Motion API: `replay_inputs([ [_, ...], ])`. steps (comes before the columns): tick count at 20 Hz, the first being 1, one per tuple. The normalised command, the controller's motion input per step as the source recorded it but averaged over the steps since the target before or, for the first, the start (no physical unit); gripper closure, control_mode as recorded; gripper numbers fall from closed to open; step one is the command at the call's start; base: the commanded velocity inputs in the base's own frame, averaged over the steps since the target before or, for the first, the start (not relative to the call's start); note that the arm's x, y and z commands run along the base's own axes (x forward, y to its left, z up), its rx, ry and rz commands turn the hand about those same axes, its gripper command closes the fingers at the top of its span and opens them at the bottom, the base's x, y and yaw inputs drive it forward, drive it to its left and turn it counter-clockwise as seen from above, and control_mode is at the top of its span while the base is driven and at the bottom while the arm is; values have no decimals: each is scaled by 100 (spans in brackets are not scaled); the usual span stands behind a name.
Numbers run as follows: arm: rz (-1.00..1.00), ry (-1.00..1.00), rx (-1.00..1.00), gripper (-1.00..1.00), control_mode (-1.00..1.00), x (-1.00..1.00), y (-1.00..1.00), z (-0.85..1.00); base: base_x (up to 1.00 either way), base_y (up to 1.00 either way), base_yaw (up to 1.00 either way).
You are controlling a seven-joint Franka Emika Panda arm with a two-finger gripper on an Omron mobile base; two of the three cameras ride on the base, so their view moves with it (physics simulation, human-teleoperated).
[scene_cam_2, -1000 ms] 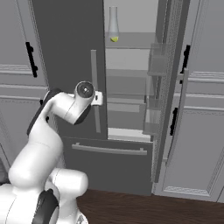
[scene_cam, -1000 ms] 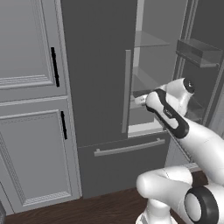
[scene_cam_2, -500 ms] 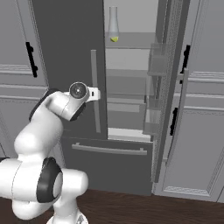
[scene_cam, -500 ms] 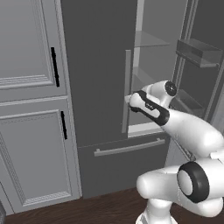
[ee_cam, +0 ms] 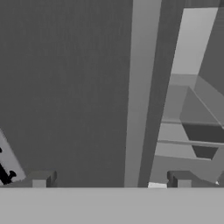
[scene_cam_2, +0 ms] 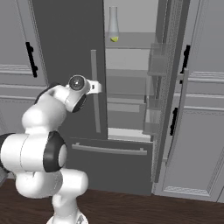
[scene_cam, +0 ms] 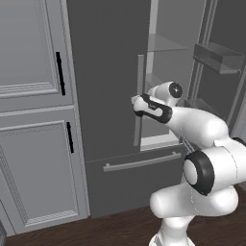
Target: Grab a lemon wedge from the fridge and one ice cube from the ice bowl, and put them in the glass of lemonade.
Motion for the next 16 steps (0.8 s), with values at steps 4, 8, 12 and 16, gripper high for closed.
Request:
replay_inputs([
  [4,-1,1,0,-100,-100,59,-11,0,0,0,0],
  [8,-2,6,0,-100,-100,71,-23,0,0,0,0],
  [12,-2,9,0,-100,-100,86,-27,-6,0,0,0],
  [16,0,1,0,-100,-100,76,-5,-23,0,0,0],
])
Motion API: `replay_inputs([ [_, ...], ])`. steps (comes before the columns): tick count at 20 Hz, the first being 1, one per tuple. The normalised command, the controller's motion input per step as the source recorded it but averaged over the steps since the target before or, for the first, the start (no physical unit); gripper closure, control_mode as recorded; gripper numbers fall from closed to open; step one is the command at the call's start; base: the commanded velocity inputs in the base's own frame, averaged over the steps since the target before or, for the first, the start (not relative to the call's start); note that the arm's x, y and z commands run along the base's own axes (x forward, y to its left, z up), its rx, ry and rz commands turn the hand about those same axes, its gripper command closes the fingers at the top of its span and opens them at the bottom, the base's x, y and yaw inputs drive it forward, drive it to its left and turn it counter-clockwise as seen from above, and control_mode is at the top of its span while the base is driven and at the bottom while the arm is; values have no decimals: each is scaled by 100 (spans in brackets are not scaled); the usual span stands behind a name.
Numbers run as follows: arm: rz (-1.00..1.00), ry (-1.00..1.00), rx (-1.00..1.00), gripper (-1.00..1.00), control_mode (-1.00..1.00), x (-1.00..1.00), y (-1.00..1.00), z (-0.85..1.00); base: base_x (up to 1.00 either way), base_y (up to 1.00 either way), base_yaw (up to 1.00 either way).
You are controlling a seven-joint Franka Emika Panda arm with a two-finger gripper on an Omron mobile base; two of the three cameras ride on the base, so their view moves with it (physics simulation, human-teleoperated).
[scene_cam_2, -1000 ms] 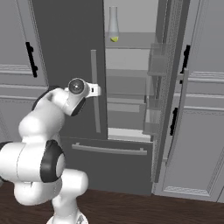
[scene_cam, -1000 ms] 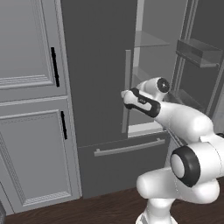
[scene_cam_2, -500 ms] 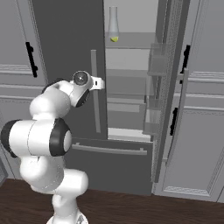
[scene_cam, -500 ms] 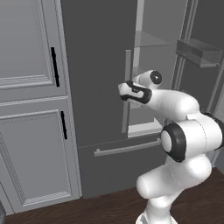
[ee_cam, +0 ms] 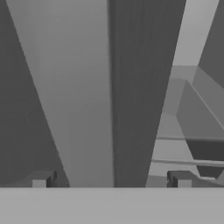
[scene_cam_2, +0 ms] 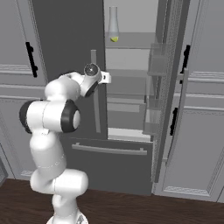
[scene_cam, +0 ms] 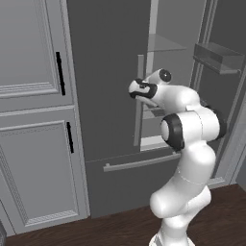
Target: Grab a lemon wedge from the fridge and one ice cube from the ice bowl, and put them in the glass of lemonade.
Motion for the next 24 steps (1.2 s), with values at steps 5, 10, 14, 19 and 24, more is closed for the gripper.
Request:
replay_inputs([
  [5,0,-22,-3,-100,-100,33,0,-58,0,0,0],
  [10,0,-41,-1,-100,-100,6,3,-58,0,0,0],
  [14,0,-20,0,-100,-100,36,11,-32,0,0,0],
  [19,0,5,0,100,-100,69,0,-5,0,0,0],
  [24,0,27,0,100,-100,10,-6,1,0,0,0],
])
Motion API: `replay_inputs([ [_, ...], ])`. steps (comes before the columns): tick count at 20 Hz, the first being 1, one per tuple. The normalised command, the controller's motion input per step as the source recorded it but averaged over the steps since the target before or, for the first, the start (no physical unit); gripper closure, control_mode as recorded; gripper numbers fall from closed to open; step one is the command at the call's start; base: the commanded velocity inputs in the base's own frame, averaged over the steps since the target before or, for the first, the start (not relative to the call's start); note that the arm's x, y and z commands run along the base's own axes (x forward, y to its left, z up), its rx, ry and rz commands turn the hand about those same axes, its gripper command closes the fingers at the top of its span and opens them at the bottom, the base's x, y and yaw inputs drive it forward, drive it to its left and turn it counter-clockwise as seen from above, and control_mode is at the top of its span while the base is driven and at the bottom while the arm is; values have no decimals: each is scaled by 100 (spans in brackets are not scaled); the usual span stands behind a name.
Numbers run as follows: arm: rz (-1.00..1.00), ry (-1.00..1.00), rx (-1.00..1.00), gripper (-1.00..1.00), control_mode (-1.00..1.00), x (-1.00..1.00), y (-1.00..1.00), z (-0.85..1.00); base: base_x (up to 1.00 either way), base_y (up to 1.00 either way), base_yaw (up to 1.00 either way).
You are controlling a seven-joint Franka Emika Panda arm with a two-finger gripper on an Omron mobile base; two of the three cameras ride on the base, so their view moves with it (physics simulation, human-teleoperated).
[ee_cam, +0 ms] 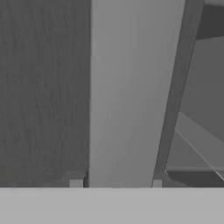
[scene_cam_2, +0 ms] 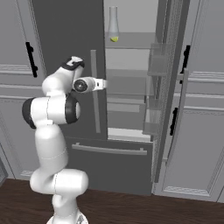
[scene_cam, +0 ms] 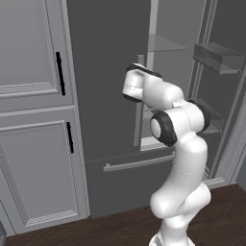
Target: Grab a lemon wedge from the fridge and one ice cube from the ice bowl, and put them in the glass of lemonade.
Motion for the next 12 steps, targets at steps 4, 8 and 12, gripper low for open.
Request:
replay_inputs([
  [4,0,41,0,100,-100,-50,0,1,0,0,0],
  [8,1,37,0,100,-100,-69,0,14,0,0,0],
  [12,0,10,0,100,-100,-90,0,52,0,0,0],
])
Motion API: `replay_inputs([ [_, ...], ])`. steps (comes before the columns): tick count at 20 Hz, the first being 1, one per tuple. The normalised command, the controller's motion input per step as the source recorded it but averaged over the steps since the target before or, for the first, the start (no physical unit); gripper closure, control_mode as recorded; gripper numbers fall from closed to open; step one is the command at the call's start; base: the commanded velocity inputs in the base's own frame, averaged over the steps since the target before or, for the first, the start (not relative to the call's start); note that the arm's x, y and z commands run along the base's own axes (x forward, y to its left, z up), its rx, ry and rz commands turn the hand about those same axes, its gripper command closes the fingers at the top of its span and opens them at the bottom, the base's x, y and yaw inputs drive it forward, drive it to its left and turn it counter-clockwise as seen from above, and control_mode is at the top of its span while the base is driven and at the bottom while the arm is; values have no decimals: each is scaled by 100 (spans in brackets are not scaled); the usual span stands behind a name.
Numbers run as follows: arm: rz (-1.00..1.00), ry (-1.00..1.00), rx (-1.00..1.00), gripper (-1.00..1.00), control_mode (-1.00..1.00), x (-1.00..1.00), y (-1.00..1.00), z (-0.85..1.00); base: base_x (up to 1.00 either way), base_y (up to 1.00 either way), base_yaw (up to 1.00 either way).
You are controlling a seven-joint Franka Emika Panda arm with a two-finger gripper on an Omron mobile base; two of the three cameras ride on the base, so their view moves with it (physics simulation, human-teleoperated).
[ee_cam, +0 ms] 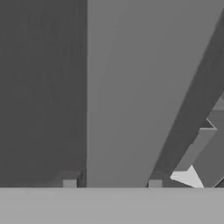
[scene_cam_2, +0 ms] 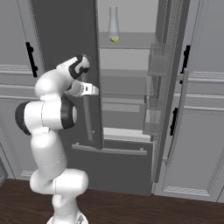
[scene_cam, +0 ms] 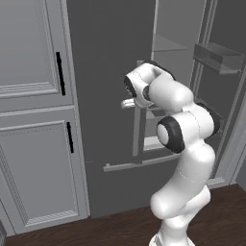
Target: Grab a lemon wedge from the fridge and one ice cube from the ice bowl, and put them in the glass of lemonade.
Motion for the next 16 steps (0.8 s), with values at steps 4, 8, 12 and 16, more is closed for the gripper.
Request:
replay_inputs([
  [4,0,0,0,100,-100,-94,-7,69,0,0,0],
  [8,0,0,-1,100,-100,-100,-2,54,0,0,0],
  [12,0,0,-1,100,-100,-100,0,66,0,0,0],
  [16,0,-6,-2,100,-100,-100,0,91,0,0,0],
])
